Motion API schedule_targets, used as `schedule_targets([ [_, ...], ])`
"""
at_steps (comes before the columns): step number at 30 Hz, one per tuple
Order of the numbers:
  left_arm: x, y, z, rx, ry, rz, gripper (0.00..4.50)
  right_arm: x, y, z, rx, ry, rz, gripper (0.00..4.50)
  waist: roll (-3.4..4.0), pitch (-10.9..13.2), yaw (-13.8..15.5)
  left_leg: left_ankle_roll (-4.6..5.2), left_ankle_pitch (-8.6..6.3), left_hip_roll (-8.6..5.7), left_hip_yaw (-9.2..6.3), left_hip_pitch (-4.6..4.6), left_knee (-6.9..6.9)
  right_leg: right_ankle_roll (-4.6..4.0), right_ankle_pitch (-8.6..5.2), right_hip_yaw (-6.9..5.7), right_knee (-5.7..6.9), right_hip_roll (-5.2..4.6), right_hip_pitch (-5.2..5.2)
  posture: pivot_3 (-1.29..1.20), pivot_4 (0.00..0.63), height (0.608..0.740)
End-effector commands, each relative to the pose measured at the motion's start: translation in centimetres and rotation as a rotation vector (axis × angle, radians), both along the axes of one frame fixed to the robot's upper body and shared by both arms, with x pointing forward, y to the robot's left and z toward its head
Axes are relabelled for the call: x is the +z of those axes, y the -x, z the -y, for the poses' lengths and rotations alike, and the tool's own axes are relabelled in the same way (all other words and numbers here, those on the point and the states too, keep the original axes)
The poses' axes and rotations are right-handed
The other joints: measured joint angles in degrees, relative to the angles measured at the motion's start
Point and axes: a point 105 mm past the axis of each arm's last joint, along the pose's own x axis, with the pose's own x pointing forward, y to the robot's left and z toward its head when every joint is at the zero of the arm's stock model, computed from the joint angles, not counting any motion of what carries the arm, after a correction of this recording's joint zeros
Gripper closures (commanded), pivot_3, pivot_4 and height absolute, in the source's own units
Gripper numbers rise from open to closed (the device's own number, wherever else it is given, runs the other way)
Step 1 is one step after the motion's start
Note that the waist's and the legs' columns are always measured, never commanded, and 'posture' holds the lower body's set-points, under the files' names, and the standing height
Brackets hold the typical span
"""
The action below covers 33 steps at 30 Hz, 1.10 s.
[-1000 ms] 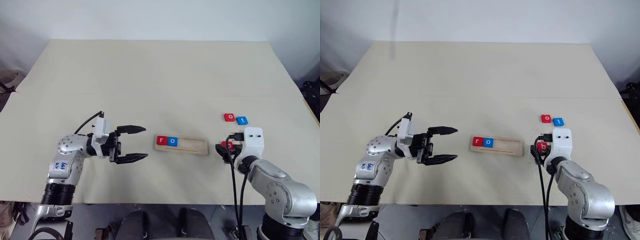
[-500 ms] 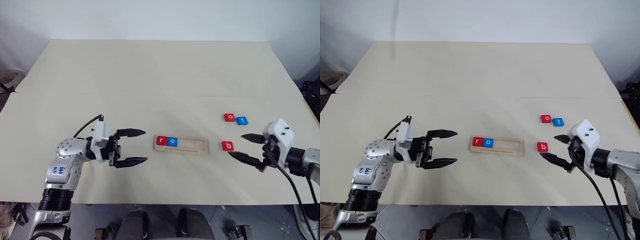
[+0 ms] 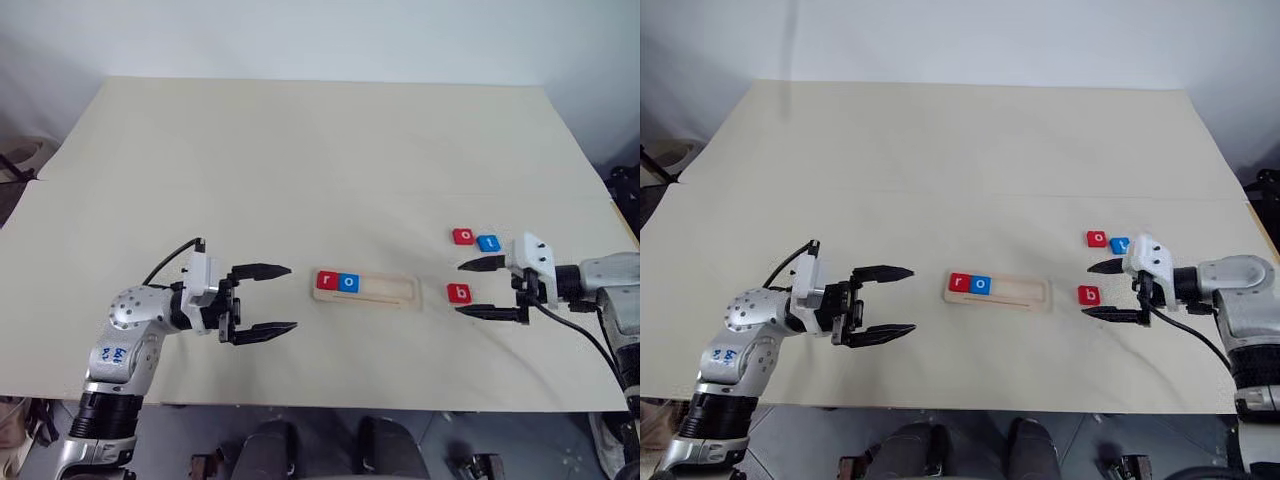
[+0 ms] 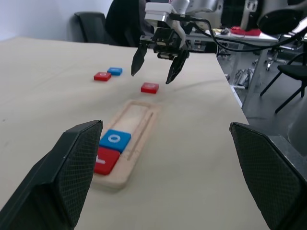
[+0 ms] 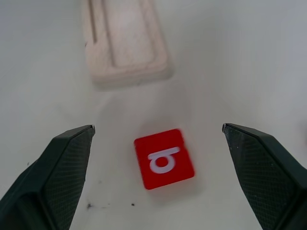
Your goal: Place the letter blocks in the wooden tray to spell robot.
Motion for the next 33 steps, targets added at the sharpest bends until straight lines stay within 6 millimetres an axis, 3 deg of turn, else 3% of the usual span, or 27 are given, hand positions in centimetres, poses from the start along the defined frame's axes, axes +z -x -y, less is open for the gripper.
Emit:
schedule_targets([
  [1, 1.2, 0.4, 0.1, -0.014, 0.01, 0.049, 0.0, 0.0, 0.0, 0.2, 0.042, 0.029, -0.022, 0.04, 0.0, 0.0, 0.0, 0.0, 0.0, 0.01, 0.0, 0.0, 0.04, 0.0, 0.0, -0.01, 0.01, -0.01, 0.01, 0.0, 0.15, 0.74],
  [3, 1.3, 0.4, 0.1, -0.013, 0.009, 0.054, 0.0, -0.2, -0.2, 0.2, 0.047, 0.039, -0.031, 0.04, 0.0, 0.0, -0.1, 0.0, 0.0, 0.01, -0.02, 0.0, 0.05, 0.0, 0.0, -0.02, 0.03, -0.01, 0.02, 0.0, 0.15, 0.74],
  [6, 1.4, 0.4, 0.1, -0.012, 0.009, 0.059, 0.0, -0.5, -0.4, 0.1, 0.049, 0.049, -0.04, 0.66, 0.0, 0.0, -0.3, 0.0, 0.0, 0.0, -0.02, 0.01, 0.04, 0.0, 0.0, -0.03, 0.04, -0.01, 0.02, 0.0, 0.15, 0.74],
  [13, 1.5, 0.0, 0.2, -0.007, 0.015, 0.065, 0.0, -0.4, -1.2, -0.2, 0.03, 0.035, 0.012, 3.02, 0.0, 0.0, -0.2, 0.0, 0.0, 0.0, -0.02, 0.0, 0.07, 0.0, 0.0, -0.05, 0.04, -0.01, 0.03, 0.0, 0.15, 0.74],
  [19, 1.5, -0.4, 0.3, 0.003, 0.022, 0.072, 0.0, 1.3, -1.3, -2.2, 0.073, 0.014, 0.02, 3.04, 0.02, 0.0, -0.2, 0.0, 0.0, 0.0, -0.06, 0.0, 0.07, 0.0, 0.0, -0.04, 0.05, -0.01, 0.02, 0.0, 0.15, 0.74],
  [23, 1.3, -0.5, 0.2, 0.016, 0.026, 0.071, 0.0, 3.8, -1.2, -6.5, 0.119, -0.08, -0.008, 3.04, 0.02, 0.0, -0.3, -0.01, 0.0, 0.02, -0.18, 0.0, 0.06, 0.0, 0.0, -0.04, 0.07, -0.01, 0.02, 0.0, 0.15, 0.74],
  [26, 1.1, -0.5, 0.2, 0.022, 0.028, 0.065, 0.0, 4.6, -1.2, -9.4, 0.143, -0.087, -0.007, 3.04, 0.04, 0.0, -0.3, -0.02, -0.01, 0.02, -0.29, 0.01, 0.06, -0.02, 0.0, -0.03, 0.09, 0.0, -0.01, 0.0, 0.15, 0.74],
  [28, 0.9, -0.4, 0.3, 0.025, 0.03, 0.06, 0.0, 4.4, -1.6, -11.3, 0.153, -0.051, 0.001, 3.04, 0.04, 0.0, -0.2, -0.03, -0.02, 0.02, -0.31, 0.0, 0.06, -0.02, 0.0, -0.04, 0.08, 0.0, -0.02, 0.0, 0.15, 0.74],
  [33, 0.8, -0.4, 0.6, 0.032, 0.036, 0.061, 0.0, 3.2, -1.8, -13.4, 0.172, -0.021, -0.016, 3.04, 0.03, 0.0, 0.4, -0.03, -0.02, -0.02, -0.45, -0.14, 0.18, -0.02, 0.0, -0.15, 0.07, -0.01, -0.02, 0.0, 0.15, 0.74],
])
